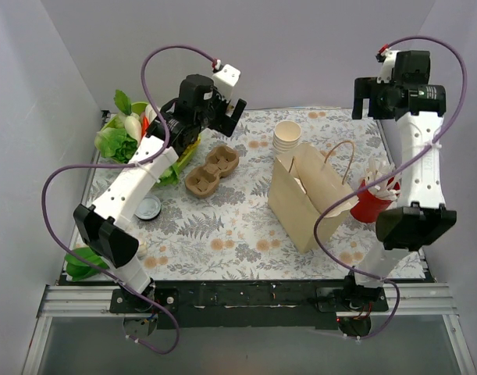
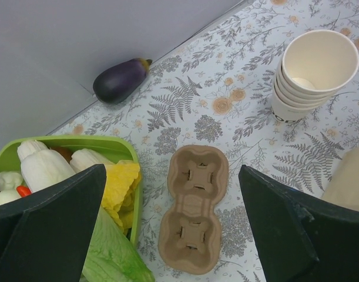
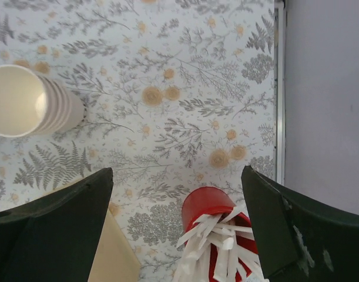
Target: Pack the takeout coffee
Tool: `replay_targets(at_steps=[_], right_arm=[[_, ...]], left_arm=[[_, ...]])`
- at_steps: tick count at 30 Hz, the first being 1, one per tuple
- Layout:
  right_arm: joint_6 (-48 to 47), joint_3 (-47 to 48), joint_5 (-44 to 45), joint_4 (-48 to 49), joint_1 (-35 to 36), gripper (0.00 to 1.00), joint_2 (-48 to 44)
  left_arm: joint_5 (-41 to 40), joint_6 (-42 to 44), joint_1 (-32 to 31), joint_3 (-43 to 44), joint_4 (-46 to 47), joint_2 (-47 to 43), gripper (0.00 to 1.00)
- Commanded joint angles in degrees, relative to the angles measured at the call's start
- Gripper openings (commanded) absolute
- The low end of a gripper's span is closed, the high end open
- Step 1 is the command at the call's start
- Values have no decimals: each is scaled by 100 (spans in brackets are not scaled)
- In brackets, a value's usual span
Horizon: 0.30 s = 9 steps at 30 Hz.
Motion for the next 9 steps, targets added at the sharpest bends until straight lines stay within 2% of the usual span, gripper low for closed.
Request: replay_targets(at_steps=[1,3,5,9], right_arm=[[207,-862,-387,2120,100,98,-1821],[164,-1321,-793,2810,143,98,-2356],[-3,-1613,-698,3392,266,98,-2552],[84,-894,-276,3095,416,98,-2211]], left_arm=[[-341,53,-3,-332,227,-488,98],[-403,132,14,-473,306,-558,98],[-438,159,32,-517,324,-594,98],[-456,176,58,-509,350,-585,98]])
